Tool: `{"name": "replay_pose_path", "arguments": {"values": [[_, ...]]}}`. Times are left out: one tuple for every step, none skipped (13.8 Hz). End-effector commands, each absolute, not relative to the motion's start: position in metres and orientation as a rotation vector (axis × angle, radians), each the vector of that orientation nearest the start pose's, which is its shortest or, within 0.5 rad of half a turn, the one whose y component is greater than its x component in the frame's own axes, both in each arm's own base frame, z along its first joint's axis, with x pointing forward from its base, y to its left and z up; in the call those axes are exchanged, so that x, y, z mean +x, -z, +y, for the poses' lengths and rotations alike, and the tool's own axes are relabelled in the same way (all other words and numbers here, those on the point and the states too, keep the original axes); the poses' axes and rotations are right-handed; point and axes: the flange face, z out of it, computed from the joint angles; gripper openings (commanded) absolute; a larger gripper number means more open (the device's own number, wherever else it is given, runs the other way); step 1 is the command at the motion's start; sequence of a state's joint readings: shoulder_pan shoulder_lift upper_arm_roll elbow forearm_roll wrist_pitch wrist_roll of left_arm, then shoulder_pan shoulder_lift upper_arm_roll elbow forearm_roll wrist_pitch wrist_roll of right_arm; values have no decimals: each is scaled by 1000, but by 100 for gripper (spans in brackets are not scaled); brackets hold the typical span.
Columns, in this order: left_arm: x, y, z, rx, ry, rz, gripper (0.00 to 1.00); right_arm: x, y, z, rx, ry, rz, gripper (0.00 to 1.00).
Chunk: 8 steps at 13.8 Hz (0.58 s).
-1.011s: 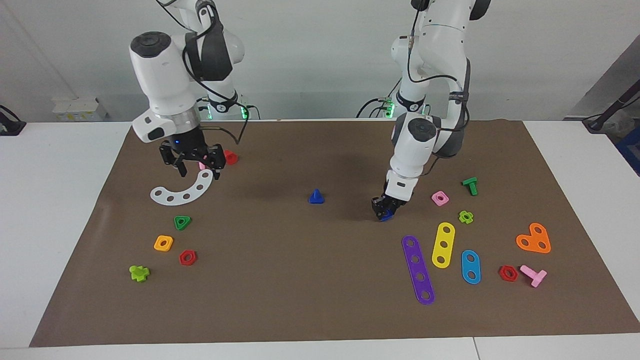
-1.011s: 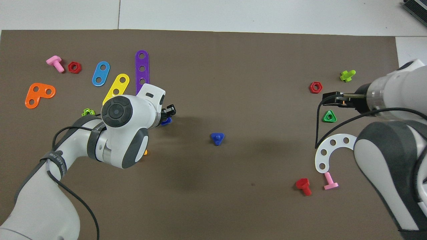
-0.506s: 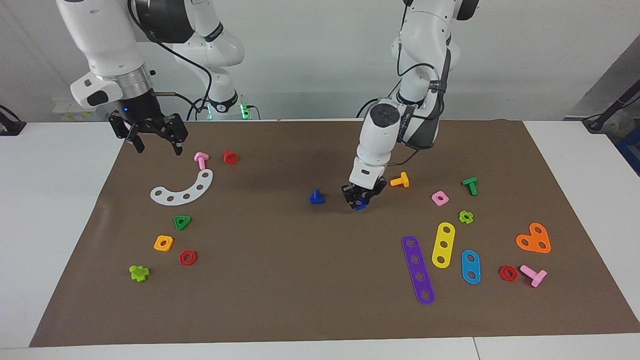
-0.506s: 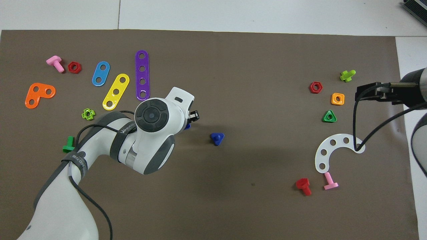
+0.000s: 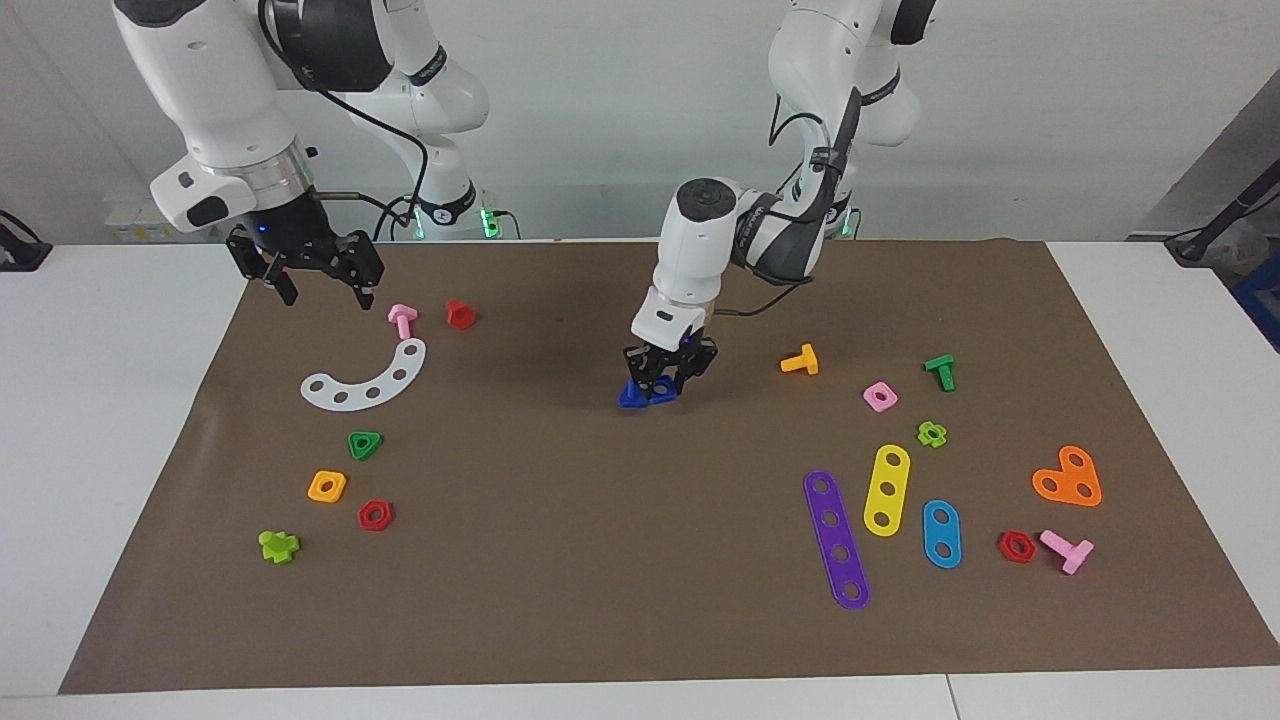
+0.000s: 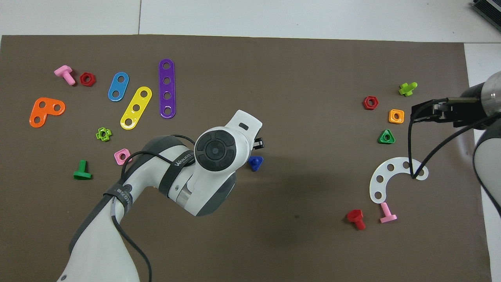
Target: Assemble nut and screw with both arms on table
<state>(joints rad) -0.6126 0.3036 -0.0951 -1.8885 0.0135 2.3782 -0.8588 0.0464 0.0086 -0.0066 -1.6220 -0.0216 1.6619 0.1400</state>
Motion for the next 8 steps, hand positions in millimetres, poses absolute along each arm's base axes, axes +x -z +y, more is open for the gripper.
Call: {"name": "replay_pose_path", "arguments": {"values": [[483,-360,-429,-3276,199,-219,38,559,-603,23,-3140,-12,120,97],[480,-355,-433,-3275,192,-204,38,558,-603,23,-3140,-22,123,97],[477,-355,-436,-3277,192,-192,38,558,-603,25,-3140,-22,118,97],[474,-355,-440,-3281,193,-184,38,558,-603,26,-3141,-22,116,97],[471,-355,-443,-3289,202,-176,38,558,-603,27,-3141,-22,113,97],[470,-351,-444,-3289,201,-174,38,558,-603,27,-3141,-22,113,97],[464,-346,-449,-3287,190,-154,38,558,-603,27,-3141,-22,108,98],[463,-342,-450,-3283,183,-151,38,558,-604,27,-3141,-19,104,98]]}}
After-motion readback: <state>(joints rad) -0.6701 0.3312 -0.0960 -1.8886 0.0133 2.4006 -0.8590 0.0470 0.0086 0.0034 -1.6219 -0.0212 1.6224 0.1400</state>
